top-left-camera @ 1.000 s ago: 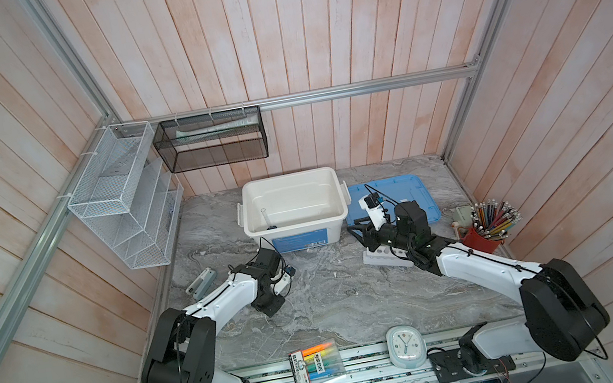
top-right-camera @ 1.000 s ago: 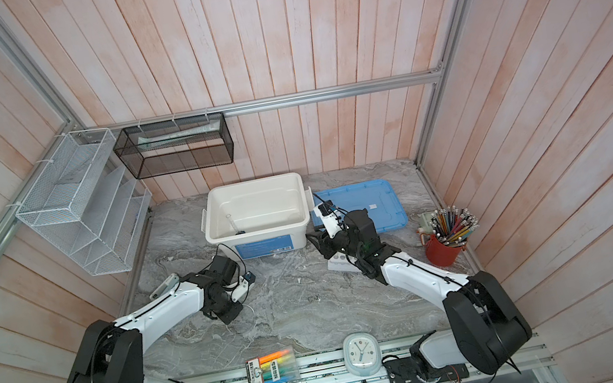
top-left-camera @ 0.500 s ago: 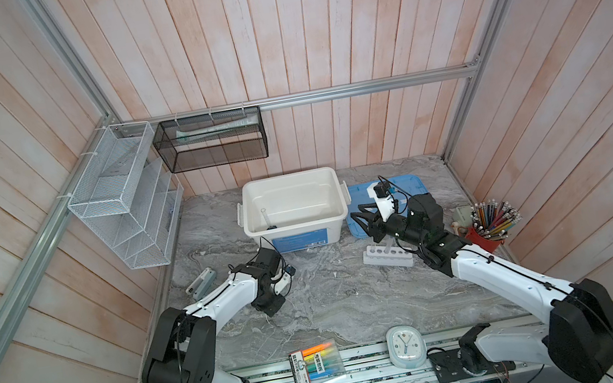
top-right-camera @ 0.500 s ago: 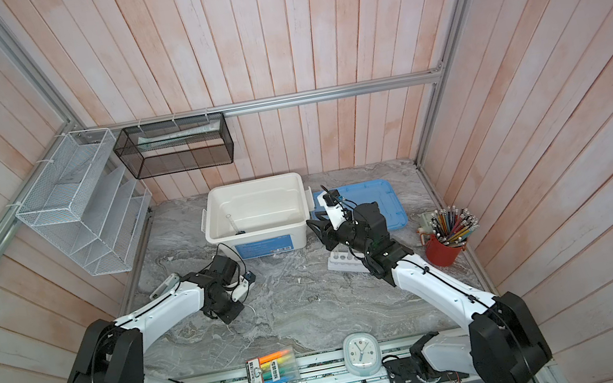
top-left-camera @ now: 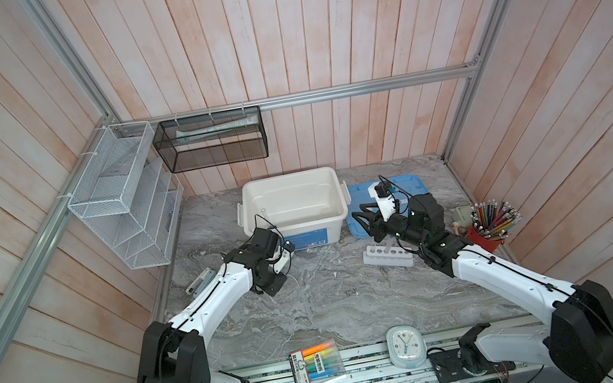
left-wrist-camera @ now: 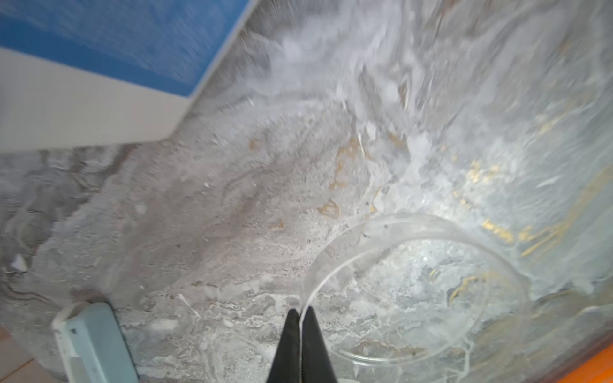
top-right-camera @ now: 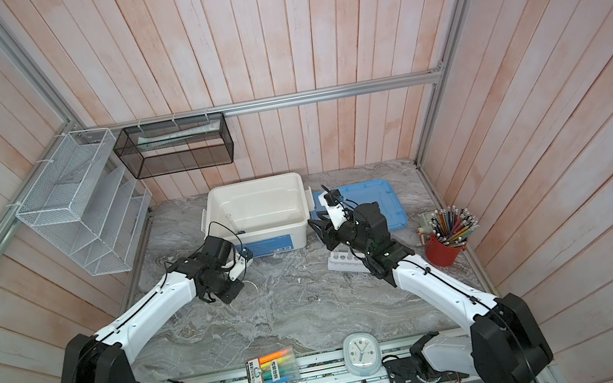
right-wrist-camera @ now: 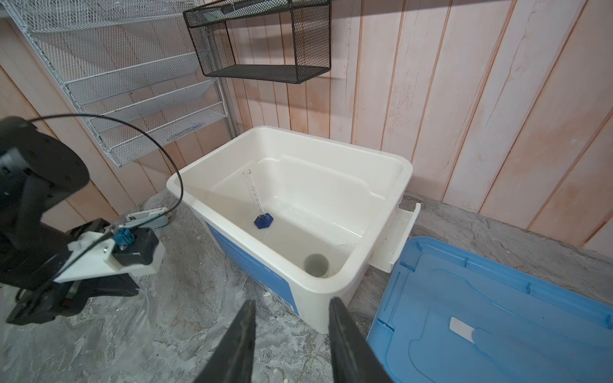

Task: Organize the chemistry lab equipment
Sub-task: 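Lift the glass dish with the left gripper and carry it toward the bin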

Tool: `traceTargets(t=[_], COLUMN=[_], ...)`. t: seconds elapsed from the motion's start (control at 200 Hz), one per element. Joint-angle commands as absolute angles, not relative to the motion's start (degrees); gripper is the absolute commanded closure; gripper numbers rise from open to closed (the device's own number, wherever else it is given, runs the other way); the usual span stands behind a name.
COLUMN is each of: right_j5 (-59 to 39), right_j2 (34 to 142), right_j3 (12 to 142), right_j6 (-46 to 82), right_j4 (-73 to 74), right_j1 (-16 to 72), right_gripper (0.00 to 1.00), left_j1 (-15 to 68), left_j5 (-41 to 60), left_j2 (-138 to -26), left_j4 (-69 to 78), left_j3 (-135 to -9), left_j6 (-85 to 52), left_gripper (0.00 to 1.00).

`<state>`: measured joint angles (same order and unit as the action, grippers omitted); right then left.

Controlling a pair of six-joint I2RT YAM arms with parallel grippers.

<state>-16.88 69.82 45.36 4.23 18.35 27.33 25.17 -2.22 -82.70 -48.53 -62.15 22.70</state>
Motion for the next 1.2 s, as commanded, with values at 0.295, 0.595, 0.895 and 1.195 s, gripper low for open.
traceTargets(t=[0.295,0.595,0.895,1.195], right_j5=[-16.4,-16.3,-14.6,-13.0], right_j2=[68.6,68.0,65.0,62.6], right_j3=[45.3,44.7,43.5,43.1], right_j6=[3.7,4.0,4.0,3.7], right_j4=[18.5,19.7,20.0,18.3], right_j1=[27.2,27.2,26.9,26.3], right_gripper=[0.62,0.62,0.62,0.62], left_j1=[27.2,25.9,22.4,19.0], left_j5=[-1.9,-7.0,-5.1,-3.9], left_j2=[-83.7,-102.1,-121.7,-128.7], left_j4=[-58.0,-59.2,-61.9,-60.3], left_j3=[-89.3,-116.7,-134.2,-135.4], left_j6=[14.7,11.1,10.5,11.0], left_gripper=[1.0,1.0,1.0,1.0])
